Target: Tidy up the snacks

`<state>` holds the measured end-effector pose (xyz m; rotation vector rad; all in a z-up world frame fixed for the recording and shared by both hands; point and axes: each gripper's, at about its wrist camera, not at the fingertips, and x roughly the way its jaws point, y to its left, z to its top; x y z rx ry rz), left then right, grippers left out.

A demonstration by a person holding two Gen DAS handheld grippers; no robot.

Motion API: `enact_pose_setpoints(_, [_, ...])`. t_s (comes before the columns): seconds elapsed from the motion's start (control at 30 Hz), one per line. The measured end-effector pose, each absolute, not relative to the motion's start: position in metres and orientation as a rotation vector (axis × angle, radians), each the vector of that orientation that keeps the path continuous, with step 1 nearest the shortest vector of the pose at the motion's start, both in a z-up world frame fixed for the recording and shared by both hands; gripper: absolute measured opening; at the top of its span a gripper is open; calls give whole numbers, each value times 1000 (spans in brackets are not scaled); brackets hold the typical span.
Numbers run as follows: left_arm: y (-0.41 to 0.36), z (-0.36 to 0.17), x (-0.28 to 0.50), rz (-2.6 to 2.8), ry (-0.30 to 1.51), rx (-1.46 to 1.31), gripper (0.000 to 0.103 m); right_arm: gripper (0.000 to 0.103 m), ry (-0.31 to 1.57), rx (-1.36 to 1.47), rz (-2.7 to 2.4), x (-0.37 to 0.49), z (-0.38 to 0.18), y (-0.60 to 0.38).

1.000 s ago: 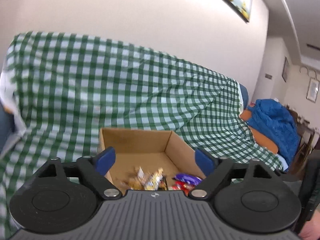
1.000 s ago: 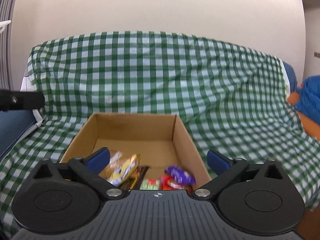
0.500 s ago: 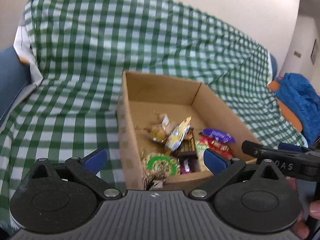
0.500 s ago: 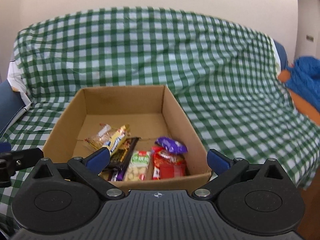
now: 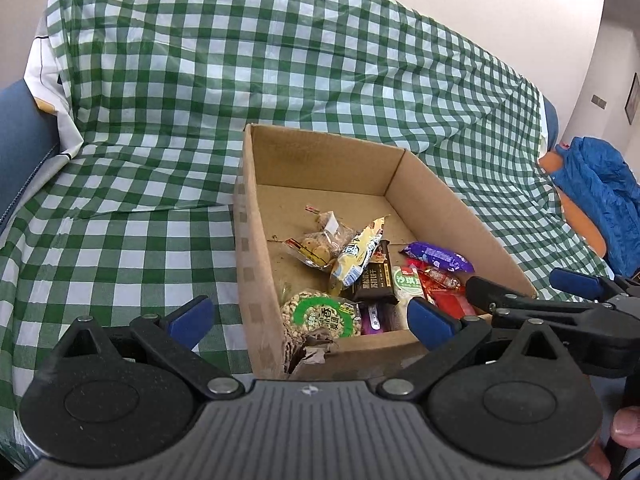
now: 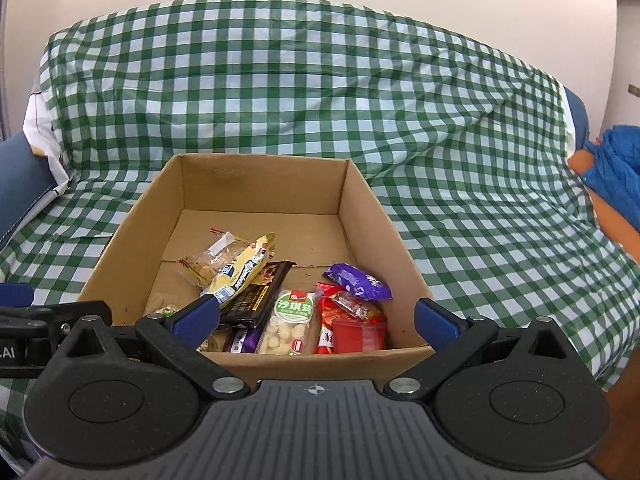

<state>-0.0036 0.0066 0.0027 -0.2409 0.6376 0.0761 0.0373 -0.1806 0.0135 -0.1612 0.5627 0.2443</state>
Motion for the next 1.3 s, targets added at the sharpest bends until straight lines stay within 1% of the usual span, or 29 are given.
enact_pose_setpoints(1.3, [0,4,-4,61,631,-237,103,102,557,-199,264,39,8,-177])
